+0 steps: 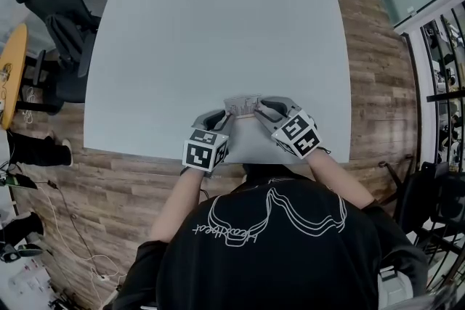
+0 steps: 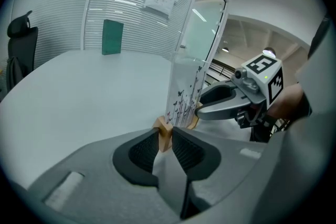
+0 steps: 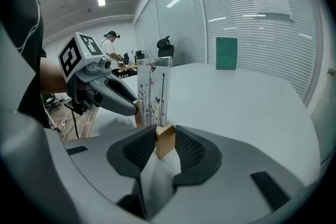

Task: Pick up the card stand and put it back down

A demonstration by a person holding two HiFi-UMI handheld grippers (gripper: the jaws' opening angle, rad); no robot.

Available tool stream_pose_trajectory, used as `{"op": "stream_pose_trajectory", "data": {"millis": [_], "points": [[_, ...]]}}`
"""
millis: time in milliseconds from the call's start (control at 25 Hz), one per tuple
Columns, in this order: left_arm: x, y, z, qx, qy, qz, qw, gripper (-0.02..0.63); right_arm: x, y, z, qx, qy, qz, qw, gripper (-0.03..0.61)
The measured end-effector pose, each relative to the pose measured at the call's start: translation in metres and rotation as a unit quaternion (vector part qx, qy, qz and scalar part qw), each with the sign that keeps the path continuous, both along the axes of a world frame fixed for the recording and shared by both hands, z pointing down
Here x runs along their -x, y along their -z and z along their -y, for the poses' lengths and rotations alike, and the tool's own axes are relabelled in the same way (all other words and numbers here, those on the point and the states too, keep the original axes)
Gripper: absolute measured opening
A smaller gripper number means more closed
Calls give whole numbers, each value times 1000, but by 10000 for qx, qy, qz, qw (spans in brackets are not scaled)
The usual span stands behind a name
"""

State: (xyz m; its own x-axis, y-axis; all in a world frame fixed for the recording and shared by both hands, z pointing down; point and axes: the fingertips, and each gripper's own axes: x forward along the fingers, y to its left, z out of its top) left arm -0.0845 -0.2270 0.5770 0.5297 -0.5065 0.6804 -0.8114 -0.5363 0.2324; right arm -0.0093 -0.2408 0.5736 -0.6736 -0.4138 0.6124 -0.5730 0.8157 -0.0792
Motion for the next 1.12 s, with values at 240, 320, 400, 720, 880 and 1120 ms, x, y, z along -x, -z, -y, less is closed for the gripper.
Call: {"op": "stream_pose_trajectory", "data": {"millis": [240, 320, 400, 720, 880, 1120], "points": [[2, -2, 2, -13, 3, 33, 10000, 87, 2, -1, 2, 30, -23, 40, 10000, 123], [2, -2, 2, -21, 39, 7, 10000, 87, 2, -1, 3, 23, -58, 56, 10000, 124], [1, -1, 2, -42, 97, -31, 9999, 87, 0, 2, 4, -26, -125, 98, 9999, 133], [4, 24, -8, -228, 308, -203, 9991, 132, -21, 29, 1, 33, -399, 454, 9982, 181], [10, 47, -20, -346, 434, -566, 9969, 141, -22, 62, -7, -50, -472, 867, 9951, 189], [3, 97, -48, -720, 321, -1021, 9916, 141, -15, 122, -43, -298, -342, 1706, 9843, 154]]}}
